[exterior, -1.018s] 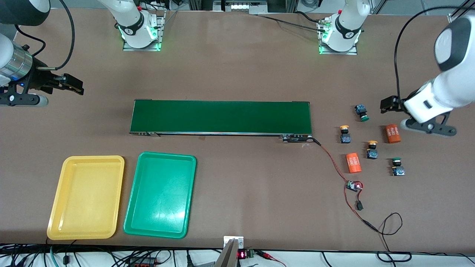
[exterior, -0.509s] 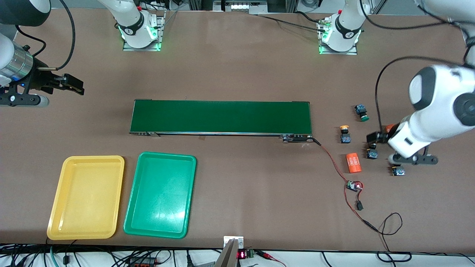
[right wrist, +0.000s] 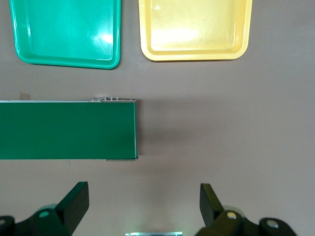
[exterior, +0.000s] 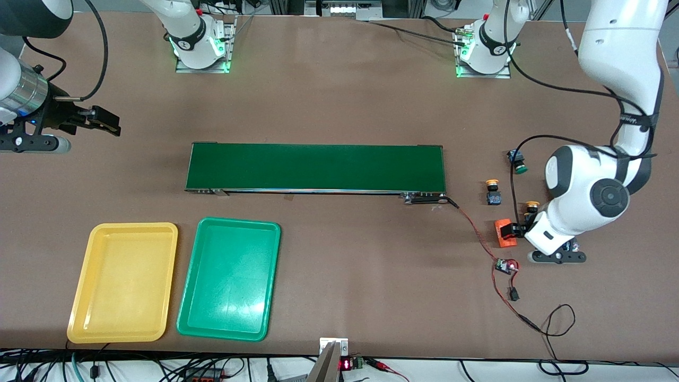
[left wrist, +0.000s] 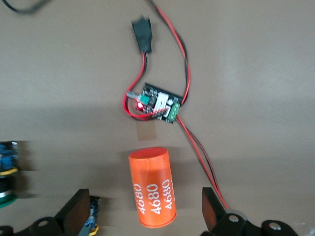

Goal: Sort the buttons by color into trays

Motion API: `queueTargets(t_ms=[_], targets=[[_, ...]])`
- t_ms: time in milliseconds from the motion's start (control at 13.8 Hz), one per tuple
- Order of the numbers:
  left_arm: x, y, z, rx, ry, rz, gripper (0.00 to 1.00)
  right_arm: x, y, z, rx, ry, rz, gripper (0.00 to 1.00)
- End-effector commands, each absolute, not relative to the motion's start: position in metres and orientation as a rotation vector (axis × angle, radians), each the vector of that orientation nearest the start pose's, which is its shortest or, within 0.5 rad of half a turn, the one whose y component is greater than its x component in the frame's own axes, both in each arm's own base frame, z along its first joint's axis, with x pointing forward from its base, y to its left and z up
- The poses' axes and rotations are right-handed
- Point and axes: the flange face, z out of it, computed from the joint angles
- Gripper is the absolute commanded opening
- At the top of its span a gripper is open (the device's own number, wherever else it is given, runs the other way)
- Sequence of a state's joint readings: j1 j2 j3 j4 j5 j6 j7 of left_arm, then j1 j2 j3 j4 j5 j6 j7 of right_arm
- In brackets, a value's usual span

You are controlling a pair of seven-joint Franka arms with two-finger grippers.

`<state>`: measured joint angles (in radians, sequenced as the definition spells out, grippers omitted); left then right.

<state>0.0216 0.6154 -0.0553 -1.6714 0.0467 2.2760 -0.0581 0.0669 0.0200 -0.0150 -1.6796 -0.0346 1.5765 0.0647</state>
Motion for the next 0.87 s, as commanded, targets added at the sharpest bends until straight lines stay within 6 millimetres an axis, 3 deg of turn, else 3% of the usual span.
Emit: queueTargets(t_ms=[0, 145, 291, 582, 654, 727, 800], targets=[[0.682, -0.025, 0.213, -3.124, 0.017, 0.075, 1.0, 0.551, 0.03, 0.562, -3.183, -0.004, 0.201, 1.0], [0.676, -0.018, 0.186, -3.124, 0.007, 0.137, 1.0, 0.551, 0.029, 0.562, -3.183, -0.004, 0.201, 1.0], [0.674, -0.018, 0.176, -3.124, 0.058, 0.162, 1.0, 0.551, 0.03, 0.562, -3.183, -0.007, 0.204, 1.0], [0.678, -0.015, 0.187, -3.125, 0.103, 0.143, 0.34, 0.551, 0.029, 0.562, -3.183, -0.004, 0.204, 1.0], [0.678, -0.015, 0.191, -3.125, 0.125, 0.136, 0.25, 0.551, 0.029, 0.562, -3.183, -0.007, 0.204, 1.0], [0.68, -0.015, 0.202, -3.126, 0.108, 0.117, 0.21, 0.551, 0.029, 0.562, -3.183, -0.007, 0.204, 1.0], [0.68, -0.015, 0.225, -3.122, 0.114, 0.124, 0.21, 0.551, 0.029, 0.562, -3.183, -0.007, 0.204, 1.0]])
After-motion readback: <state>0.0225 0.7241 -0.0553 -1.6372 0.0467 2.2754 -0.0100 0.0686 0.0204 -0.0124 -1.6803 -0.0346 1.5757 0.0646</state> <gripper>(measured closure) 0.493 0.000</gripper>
